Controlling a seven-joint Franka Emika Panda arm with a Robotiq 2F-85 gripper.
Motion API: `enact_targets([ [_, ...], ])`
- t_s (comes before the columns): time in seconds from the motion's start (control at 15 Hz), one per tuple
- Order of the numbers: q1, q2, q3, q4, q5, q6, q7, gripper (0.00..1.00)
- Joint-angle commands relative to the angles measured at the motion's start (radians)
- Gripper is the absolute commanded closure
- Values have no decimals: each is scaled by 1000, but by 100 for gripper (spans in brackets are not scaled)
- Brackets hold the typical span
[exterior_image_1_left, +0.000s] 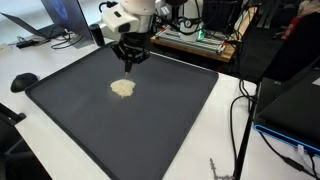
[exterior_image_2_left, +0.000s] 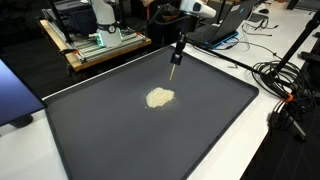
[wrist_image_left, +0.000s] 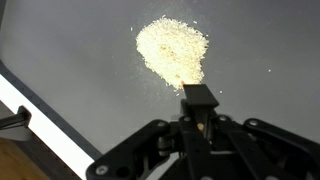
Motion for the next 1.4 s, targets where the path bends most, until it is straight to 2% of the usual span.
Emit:
enact_targets([
  [0.0, 57, 46, 0, 47, -100, -78, 104, 97],
  [0.6, 175, 227, 32, 222, -211, -295, 233, 97],
  [1.33, 271, 470, 36, 461, -306, -529, 279, 97],
])
